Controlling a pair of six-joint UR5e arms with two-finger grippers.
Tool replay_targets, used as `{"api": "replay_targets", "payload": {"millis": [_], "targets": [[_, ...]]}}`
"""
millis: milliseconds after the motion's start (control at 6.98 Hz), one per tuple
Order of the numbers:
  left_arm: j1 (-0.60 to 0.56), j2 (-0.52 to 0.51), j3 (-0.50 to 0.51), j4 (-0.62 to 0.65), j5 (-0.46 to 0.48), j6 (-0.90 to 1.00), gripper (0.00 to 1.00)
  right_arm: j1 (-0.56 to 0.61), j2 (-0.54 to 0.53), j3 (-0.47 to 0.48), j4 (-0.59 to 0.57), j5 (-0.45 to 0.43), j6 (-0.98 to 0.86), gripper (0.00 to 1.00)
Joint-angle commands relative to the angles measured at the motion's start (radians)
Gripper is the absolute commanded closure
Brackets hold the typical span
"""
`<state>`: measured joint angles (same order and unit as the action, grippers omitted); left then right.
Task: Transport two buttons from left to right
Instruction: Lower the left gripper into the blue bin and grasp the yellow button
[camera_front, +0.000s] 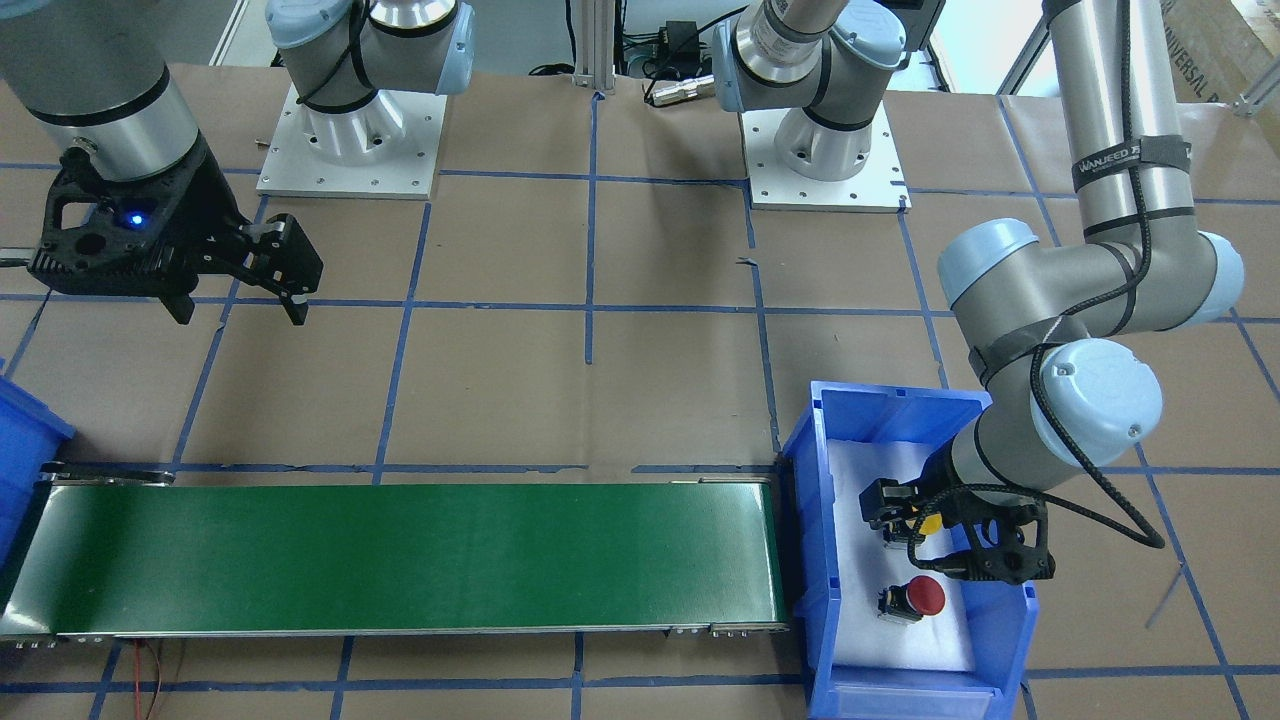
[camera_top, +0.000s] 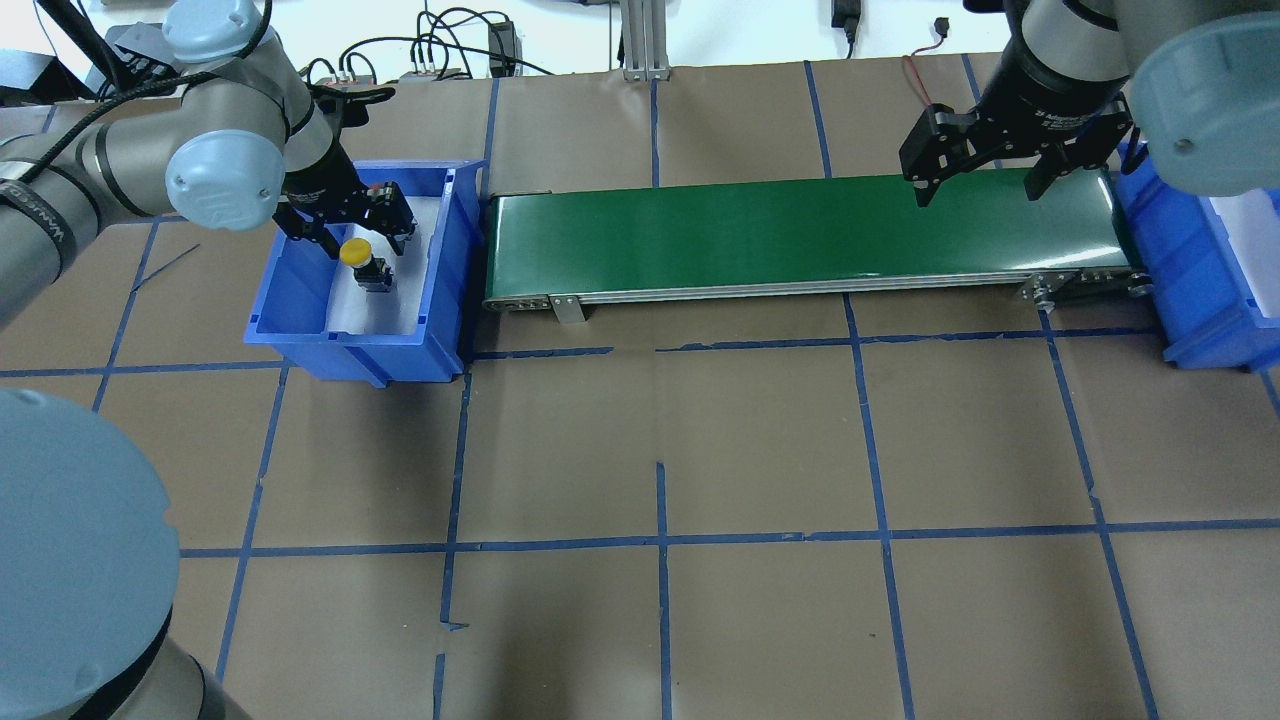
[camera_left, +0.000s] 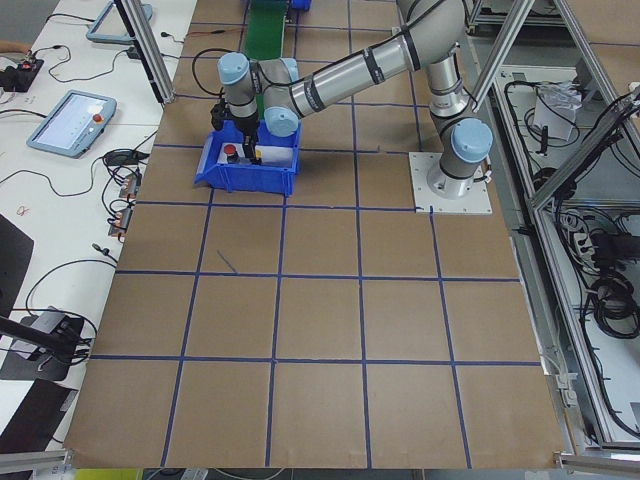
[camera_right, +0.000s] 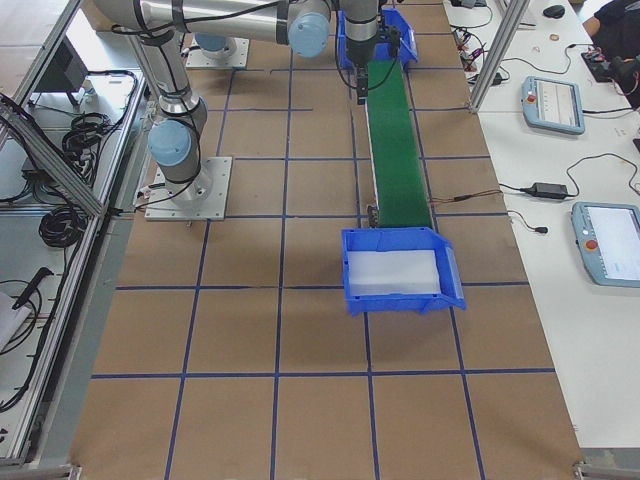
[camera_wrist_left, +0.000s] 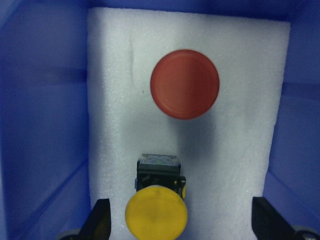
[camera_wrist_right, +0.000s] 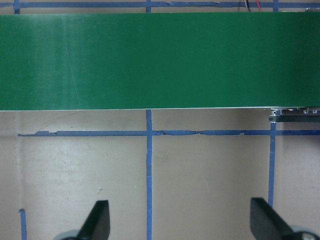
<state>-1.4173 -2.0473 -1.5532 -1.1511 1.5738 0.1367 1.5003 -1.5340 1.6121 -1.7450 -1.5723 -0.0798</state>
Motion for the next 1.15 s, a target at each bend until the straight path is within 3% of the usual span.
{"api": "replay_targets", "payload": {"millis": [0, 430, 717, 860, 1003], "targets": [[0.001, -0.001, -0.004, 0.001, -0.001, 0.000, 0.59, 0.000, 0.000, 0.000, -0.001, 0.000, 0.000, 0.00], [0.003, 0.012, 0.019, -0.002, 0.003, 0.004, 0.64, 0.000, 0.000, 0.000, -0.001, 0.000, 0.000, 0.00], [0.017, 0.112, 0.028, -0.092, -0.006, -0.008, 0.64, 0.000, 0.000, 0.000, -0.001, 0.000, 0.000, 0.00], [0.017, 0.156, 0.027, -0.117, -0.032, -0.028, 0.64, 0.000, 0.000, 0.000, -0.001, 0.000, -0.002, 0.00], [0.011, 0.173, 0.041, -0.130, -0.120, -0.126, 0.64, 0.000, 0.000, 0.000, -0.001, 0.000, -0.002, 0.00]]}}
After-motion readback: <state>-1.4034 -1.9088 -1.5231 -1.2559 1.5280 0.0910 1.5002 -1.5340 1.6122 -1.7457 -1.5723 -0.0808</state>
